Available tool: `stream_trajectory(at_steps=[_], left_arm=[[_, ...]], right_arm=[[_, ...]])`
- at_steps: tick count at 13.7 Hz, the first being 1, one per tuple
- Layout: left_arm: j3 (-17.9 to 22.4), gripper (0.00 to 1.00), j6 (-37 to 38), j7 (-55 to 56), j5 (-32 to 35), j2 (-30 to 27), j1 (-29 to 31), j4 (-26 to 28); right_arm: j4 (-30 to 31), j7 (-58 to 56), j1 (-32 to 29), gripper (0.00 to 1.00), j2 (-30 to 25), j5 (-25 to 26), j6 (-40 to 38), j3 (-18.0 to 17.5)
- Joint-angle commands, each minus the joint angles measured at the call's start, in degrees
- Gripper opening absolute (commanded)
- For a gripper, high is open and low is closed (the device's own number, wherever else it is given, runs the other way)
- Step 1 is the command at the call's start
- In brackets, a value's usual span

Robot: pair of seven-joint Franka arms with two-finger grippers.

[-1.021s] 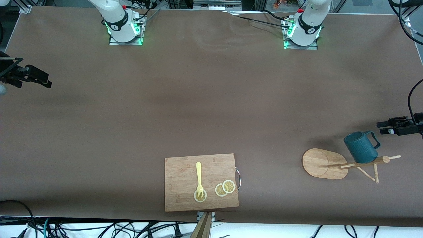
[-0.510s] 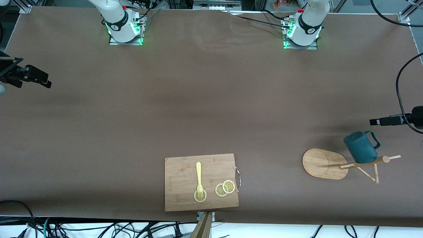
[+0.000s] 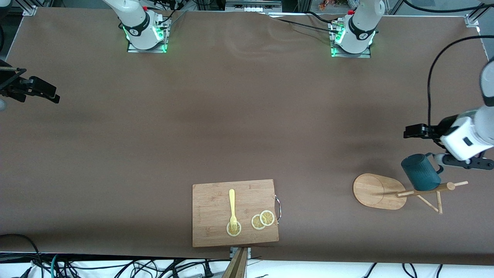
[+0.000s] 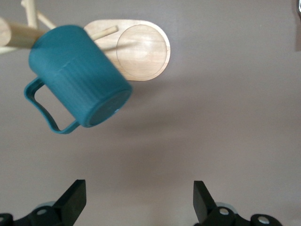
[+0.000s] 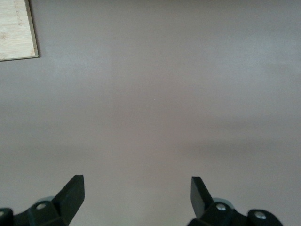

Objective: Pass cup and hang on rack

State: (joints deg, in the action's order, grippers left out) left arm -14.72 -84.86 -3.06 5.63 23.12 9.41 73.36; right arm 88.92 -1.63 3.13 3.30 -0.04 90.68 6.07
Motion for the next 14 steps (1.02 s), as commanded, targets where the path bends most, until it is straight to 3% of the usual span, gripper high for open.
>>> stream_trajectory(at_steps=[1,3,6,8,10,14], left_arm=[[1.27,1.0,-0.83,-0.11,2.72,-6.48,-3.95,4.14],[3.64,1.0,-2.58,-0.19,1.93,-11.22,-5.8,8.0],[11.36,1.0,-11.44,-0.37,-2.53,-20.89,-10.46,19.76],[12.26,1.0,-15.75,-0.29,-6.24,-23.55,-10.64,25.23],[12.09,1.0,-17.18,2.51,-2.56,-24.61,-11.25,27.0],[12.26,1.0,-17.01,2.62,-3.77,-24.52,-11.52,26.57]], right_arm=[[-1.21,0.49,-0.75,1.0,0.3,0.39,-0.68,-0.62],[-1.21,0.49,-0.75,1.0,0.3,0.48,-0.68,-0.62],[-1.21,0.49,-0.75,1.0,0.3,0.39,-0.68,-0.62],[-1.21,0.49,-0.75,1.0,0.3,0.48,-0.68,-0.62],[-1.21,0.49,-0.75,1.0,0.3,0.39,-0.68,-0.62],[-1.21,0.49,-0.75,1.0,0.3,0.39,-0.5,-0.62]])
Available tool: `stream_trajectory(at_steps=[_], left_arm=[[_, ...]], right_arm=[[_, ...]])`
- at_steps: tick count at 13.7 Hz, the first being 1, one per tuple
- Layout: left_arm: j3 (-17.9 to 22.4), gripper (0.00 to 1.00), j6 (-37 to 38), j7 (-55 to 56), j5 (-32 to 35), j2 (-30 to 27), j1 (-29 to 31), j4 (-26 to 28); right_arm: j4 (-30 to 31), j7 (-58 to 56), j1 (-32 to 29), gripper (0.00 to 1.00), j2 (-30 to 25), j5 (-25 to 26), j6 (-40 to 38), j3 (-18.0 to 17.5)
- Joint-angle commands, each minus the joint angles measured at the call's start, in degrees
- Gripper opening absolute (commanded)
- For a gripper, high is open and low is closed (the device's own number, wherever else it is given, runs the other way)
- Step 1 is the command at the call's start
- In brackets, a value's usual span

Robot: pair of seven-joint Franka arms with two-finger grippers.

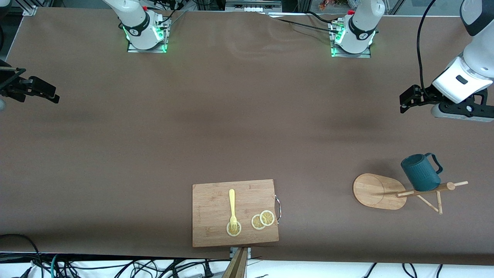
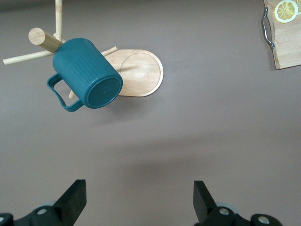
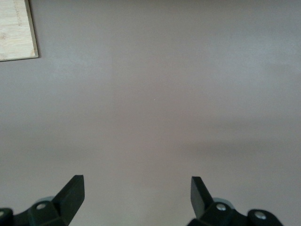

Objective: Pass cup and hang on rack

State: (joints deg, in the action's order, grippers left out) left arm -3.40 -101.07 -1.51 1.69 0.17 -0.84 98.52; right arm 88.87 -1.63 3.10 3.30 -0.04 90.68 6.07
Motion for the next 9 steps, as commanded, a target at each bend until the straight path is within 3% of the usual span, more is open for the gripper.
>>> stream_trajectory(at_steps=[1,9], left_arm=[[1.03,1.0,-0.71,0.99,-0.19,-1.58,-1.18,1.42],[1.56,1.0,0.87,1.25,-3.1,-1.66,-1.18,1.33]], right_arm=[[-1.15,0.49,-0.73,1.0,0.3,0.39,-0.51,-0.62],[-1.15,0.49,-0.73,1.0,0.3,0.39,-0.42,-0.62]])
